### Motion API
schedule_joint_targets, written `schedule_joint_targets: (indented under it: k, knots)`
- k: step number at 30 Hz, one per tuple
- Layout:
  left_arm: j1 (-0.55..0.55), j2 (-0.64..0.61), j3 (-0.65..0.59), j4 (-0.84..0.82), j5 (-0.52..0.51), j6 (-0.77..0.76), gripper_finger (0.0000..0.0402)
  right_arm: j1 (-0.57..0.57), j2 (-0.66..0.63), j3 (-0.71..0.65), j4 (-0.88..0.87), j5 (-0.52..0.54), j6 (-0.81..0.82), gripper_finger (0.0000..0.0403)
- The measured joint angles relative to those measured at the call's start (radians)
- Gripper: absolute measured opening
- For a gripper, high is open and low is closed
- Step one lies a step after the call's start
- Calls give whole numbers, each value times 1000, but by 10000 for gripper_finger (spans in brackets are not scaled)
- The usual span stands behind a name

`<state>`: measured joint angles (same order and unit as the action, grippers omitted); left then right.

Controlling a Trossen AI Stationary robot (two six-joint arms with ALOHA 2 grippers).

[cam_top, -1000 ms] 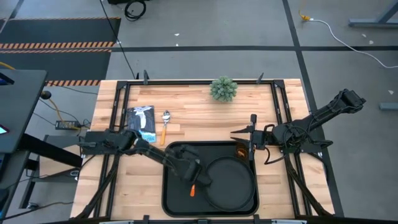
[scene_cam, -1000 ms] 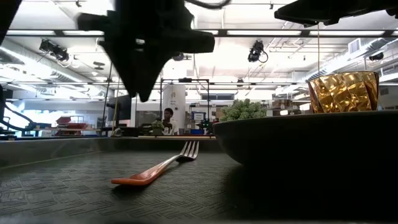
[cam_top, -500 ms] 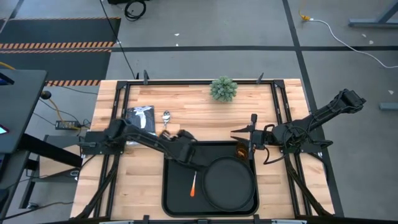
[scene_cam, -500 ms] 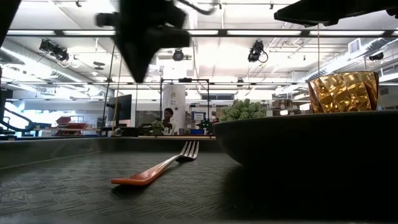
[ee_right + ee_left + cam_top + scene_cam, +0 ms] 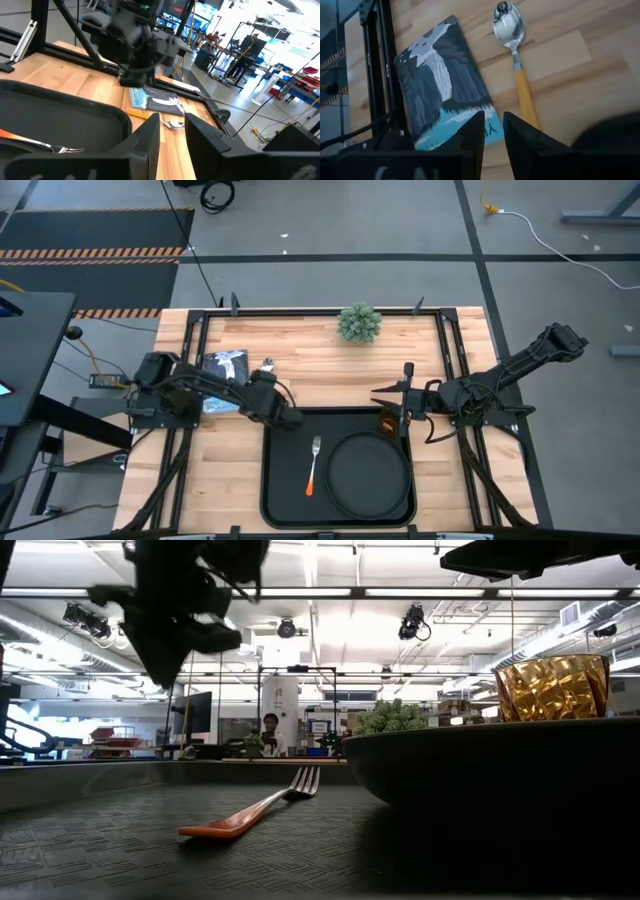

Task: Pick and place plate/cup/fork/spoon on tray
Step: Put the yellow spoon on the black tray to the left of the orange fork

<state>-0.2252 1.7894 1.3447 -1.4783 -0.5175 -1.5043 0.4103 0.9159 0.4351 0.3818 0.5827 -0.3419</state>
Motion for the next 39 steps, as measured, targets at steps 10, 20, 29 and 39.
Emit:
schedule_joint_targets:
  k: [10,20,29,39]
  knots:
    - [150,-5,-122,247,0,238,91,0,0,0,-11,0,6,97]
    - [342,-6,-176,447,93,359,92,-1,0,0,-15,0,8,97]
    - [467,-5,-267,514,178,528,92,-1,0,0,-19,0,17,97]
    - [483,-80,-403,662,209,548,92,-1,0,0,-33,0,28,97]
